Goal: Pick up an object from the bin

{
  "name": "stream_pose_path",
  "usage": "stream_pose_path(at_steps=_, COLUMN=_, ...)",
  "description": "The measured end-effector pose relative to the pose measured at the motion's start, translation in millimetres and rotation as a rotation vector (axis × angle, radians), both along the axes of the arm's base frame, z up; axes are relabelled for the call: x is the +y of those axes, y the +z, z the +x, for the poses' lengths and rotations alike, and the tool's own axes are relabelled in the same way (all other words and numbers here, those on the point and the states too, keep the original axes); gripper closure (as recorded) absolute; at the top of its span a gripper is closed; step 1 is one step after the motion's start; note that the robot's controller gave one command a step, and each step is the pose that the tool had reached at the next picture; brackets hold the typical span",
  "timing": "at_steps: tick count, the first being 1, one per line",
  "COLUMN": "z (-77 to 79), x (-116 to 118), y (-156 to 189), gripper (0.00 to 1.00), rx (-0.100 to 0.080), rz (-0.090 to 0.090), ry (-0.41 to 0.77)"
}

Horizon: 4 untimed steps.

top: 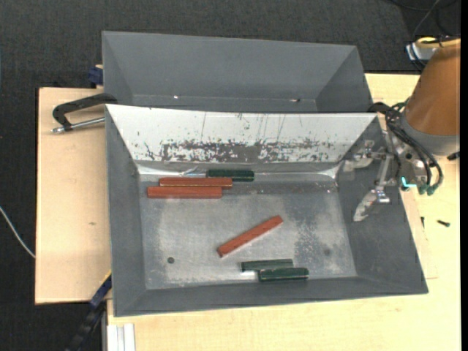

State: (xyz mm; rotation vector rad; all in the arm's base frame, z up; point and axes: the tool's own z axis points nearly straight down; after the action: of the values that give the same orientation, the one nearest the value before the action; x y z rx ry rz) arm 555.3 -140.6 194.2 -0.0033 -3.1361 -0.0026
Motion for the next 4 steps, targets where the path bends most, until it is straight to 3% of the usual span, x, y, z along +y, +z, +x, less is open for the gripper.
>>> stream_pose_path(at_steps=1, z=1.8, x=0.6, y=3.7, gripper=0.00, rx=-0.007, rz=-0.001, ry=0.002)
stream_pose_path(at_steps=2, z=7.0, x=45.2, y=-44.4, gripper=0.00, rx=-0.013, rz=-0.003, ry=-0.060)
stream_pose_path(at_steps=3, z=-19.1, x=97.2, y=-62.4, gripper=0.00, rx=0.008, rz=0.001, ry=-0.032)
stream_pose_path(at_steps=4, z=-34.3, x=134.5, y=-114.6, gripper=1.00, rx=-0.006, rz=-0.001, ry=-0.006)
